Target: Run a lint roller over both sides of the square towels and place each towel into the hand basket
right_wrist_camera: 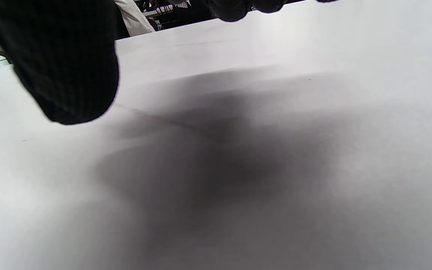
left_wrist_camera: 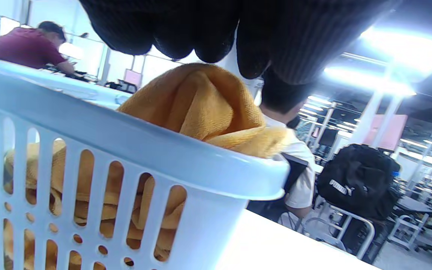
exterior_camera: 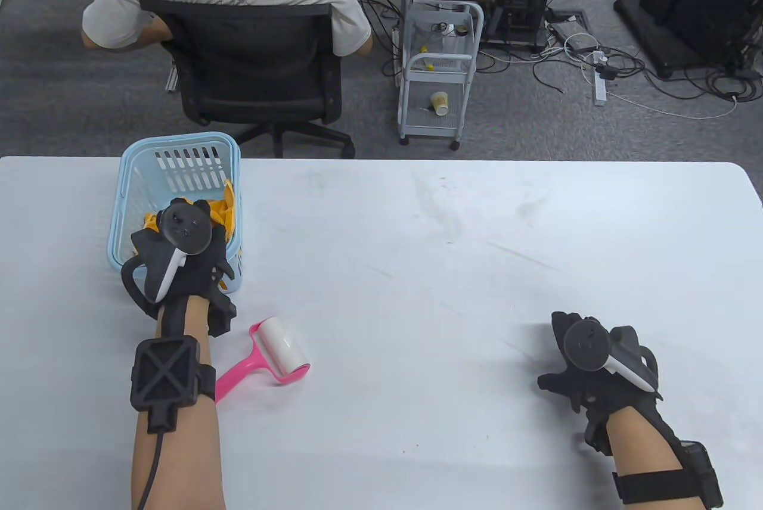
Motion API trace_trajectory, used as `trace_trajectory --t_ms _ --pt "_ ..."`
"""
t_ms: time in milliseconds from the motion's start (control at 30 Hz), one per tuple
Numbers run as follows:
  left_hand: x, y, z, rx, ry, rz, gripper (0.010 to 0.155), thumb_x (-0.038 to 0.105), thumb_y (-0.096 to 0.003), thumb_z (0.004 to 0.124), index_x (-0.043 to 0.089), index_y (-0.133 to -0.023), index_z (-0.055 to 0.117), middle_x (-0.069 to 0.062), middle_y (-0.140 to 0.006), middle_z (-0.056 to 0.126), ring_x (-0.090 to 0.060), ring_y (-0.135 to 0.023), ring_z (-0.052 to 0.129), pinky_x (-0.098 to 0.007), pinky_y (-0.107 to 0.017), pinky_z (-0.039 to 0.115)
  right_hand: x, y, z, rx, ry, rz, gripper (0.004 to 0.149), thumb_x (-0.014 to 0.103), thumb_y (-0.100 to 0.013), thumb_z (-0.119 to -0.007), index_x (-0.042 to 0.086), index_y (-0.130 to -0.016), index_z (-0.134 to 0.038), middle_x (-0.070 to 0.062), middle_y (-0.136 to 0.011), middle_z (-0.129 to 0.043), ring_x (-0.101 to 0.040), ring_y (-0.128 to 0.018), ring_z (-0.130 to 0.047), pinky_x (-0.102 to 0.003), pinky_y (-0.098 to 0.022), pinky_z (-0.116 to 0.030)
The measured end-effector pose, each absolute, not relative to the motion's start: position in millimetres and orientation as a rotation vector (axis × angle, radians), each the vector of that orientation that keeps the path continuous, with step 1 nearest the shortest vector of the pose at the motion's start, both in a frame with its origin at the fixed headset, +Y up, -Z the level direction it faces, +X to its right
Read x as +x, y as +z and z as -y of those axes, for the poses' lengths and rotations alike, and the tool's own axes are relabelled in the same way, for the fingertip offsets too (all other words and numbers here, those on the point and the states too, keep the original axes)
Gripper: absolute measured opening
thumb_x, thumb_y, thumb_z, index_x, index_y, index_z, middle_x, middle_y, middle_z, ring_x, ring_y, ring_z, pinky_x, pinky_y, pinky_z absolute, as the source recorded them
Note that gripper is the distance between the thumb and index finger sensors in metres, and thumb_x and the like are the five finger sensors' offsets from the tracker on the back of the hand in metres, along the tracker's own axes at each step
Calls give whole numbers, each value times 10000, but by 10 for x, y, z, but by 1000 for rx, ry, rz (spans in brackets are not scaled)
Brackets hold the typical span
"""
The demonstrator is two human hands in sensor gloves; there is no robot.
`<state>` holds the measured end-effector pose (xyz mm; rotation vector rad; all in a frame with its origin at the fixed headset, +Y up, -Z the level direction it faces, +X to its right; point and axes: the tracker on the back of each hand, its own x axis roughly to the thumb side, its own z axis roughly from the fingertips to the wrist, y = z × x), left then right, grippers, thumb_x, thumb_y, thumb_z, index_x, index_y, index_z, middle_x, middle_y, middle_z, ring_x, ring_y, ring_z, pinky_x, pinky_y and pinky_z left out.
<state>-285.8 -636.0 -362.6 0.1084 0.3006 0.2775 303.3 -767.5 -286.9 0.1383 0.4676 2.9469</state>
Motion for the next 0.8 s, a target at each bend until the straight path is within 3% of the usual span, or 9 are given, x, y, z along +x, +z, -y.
trace_trajectory --t_ms 300,400,633,800 --pt "-1968 -3019 6151 177 283 -31 649 510 -523 748 259 -1088 553 -120 -1212 448 -454 -1110 475 -609 -745 527 2955 -2878 7693 167 2965 -448 1045 528 -422 -917 132 -1116 -244 -224 -1165 -314 -529 -1055 -291 -738 -693 -404" --pt "-1663 -2855 6258 193 316 33 648 515 -517 752 258 -1082 565 -113 -1209 468 -444 -1109 494 -603 -744 535 2929 -2877 7687 176 2977 -425 1039 526 -424 -913 129 -1114 -247 -221 -1164 -315 -526 -1056 -291 -738 -693 -404" --pt "-1139 -2621 6839 77 344 136 650 513 -514 755 247 -1079 574 -125 -1203 474 -453 -1099 498 -598 -735 543 2907 -2849 7628 184 2958 -335 990 529 -446 -873 133 -1113 -258 -214 -1161 -314 -522 -1055 -296 -732 -693 -414" --pt "-1014 -2598 6989 46 263 172 653 505 -509 752 236 -1076 570 -133 -1198 462 -463 -1090 481 -605 -726 533 2691 -2805 7218 263 2940 -197 909 525 -488 -806 135 -1115 -277 -212 -1158 -321 -517 -1052 -309 -722 -688 -433"
